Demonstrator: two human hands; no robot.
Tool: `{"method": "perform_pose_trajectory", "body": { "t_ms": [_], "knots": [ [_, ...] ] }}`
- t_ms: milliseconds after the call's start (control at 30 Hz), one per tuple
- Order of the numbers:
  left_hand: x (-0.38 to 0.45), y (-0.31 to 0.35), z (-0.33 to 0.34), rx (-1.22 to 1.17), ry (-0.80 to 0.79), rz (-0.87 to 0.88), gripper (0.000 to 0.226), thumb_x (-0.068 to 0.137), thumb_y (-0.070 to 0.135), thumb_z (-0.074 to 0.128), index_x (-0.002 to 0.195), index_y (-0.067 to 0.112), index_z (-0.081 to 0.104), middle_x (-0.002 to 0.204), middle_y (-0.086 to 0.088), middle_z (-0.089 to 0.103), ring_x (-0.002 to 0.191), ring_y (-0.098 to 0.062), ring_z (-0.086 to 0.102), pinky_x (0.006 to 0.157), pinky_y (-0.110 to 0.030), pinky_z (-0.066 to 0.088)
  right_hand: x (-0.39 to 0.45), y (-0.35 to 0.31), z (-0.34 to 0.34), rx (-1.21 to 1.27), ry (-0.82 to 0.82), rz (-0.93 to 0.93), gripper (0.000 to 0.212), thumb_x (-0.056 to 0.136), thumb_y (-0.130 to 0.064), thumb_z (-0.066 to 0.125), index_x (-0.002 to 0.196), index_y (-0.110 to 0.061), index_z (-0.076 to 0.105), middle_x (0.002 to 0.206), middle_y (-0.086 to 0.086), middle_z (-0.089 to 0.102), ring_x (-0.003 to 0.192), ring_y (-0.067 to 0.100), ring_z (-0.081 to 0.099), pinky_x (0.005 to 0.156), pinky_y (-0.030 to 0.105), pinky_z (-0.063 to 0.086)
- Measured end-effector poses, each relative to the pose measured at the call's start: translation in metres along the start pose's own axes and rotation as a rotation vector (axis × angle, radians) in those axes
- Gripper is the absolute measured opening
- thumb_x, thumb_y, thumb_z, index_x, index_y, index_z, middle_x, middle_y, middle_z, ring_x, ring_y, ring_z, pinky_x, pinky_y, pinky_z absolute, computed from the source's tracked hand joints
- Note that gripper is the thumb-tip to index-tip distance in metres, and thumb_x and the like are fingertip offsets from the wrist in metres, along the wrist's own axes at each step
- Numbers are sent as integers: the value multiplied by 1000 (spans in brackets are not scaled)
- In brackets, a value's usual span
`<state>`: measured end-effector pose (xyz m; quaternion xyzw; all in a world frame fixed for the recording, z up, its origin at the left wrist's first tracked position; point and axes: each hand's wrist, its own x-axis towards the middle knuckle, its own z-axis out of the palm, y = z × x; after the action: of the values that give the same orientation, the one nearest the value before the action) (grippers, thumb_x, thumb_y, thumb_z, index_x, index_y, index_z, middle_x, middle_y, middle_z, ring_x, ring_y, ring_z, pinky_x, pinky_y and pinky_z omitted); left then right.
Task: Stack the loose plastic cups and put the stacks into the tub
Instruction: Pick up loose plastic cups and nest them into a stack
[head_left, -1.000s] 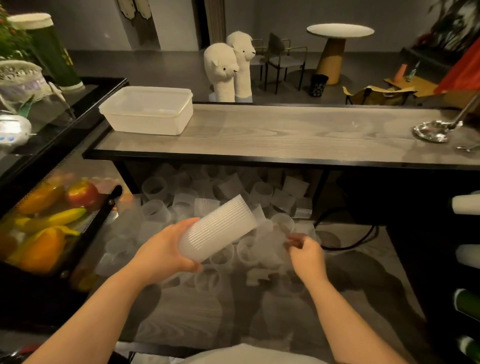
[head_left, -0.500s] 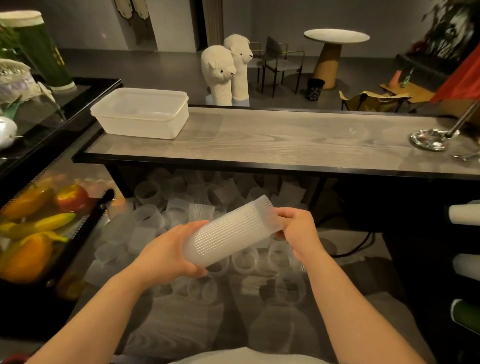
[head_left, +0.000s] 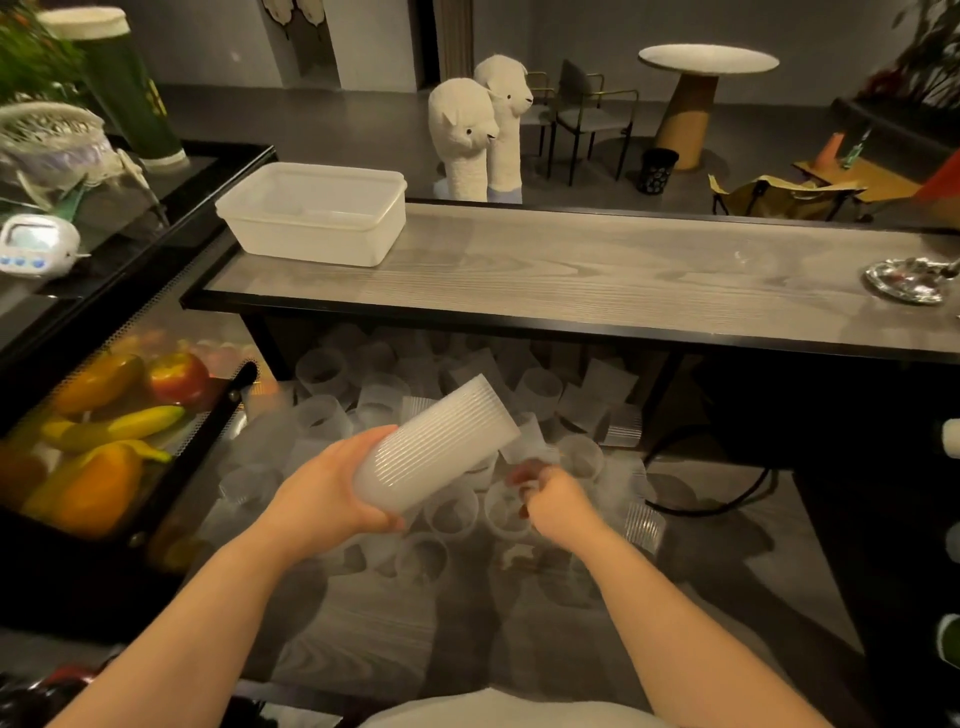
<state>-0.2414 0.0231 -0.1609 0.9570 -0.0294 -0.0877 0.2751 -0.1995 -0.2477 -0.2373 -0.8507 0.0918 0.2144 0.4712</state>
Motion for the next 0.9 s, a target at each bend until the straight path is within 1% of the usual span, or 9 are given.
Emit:
{"method": "perform_pose_trajectory", "body": {
  "t_ms": [67,200,333,400,467,600,733,800,900],
  "knots": [
    [-3,-7,-3,11,0,-3,99,56,49,86,132,62,24,123,19,46,107,-7,49,92,-39,51,10,15,19,-198,-130,113,19,93,-13,54,105,-21,67,115,3,64,97,19,58,91,28,50],
    [-5,-23,-8,-3,7,-33,99,55,46,84,130,65,23,122,18,48,107,-8,49,90,-36,47,12,26,36,-638,-230,15,23,93,-24,53,115,-23,63,119,5,61,92,21,51,86,28,41],
    [-8,-37,-6,-22,1,-50,100,57,42,87,136,57,28,122,16,47,109,-9,48,88,-32,44,5,26,43,-698,-183,3,22,96,-31,49,112,-23,60,112,7,61,100,25,58,87,29,44],
    [-9,-42,-5,-31,0,-58,99,55,43,87,132,61,27,122,16,47,110,-10,49,89,-34,46,6,21,39,-722,-194,-43,26,96,-25,50,119,-24,61,125,5,60,112,26,58,95,31,45],
    [-10,-45,-7,-37,-1,-72,98,51,50,85,124,71,23,123,18,48,110,-11,50,91,-39,50,2,16,30,-706,-161,-121,27,95,-17,53,119,-28,58,135,5,55,111,26,57,91,32,45],
    [-11,-50,-12,-49,0,-68,97,50,55,84,119,77,20,122,22,46,110,-8,50,92,-41,51,-6,0,6,-412,92,-91,18,92,-27,62,110,-28,63,108,-5,67,89,9,60,79,24,51],
    [-7,-49,-21,-57,-5,-47,96,54,48,86,125,68,25,123,21,46,110,-8,48,91,-36,48,-25,-40,-19,100,367,-290,11,90,-31,67,94,-32,56,82,-4,64,74,11,62,70,34,56],
    [-5,-47,-24,-64,-8,-55,97,53,47,86,128,64,27,124,19,47,110,-9,49,91,-36,46,-30,-62,-26,367,388,-340,14,92,-26,64,99,-36,57,83,1,67,69,14,63,73,38,58],
    [-4,-48,-30,-68,-17,-42,98,51,49,85,132,61,31,124,18,49,109,-9,50,90,-36,47,-37,-87,-29,577,315,-366,21,96,-17,58,107,-34,65,90,4,71,69,13,62,71,31,59]
  ]
}}
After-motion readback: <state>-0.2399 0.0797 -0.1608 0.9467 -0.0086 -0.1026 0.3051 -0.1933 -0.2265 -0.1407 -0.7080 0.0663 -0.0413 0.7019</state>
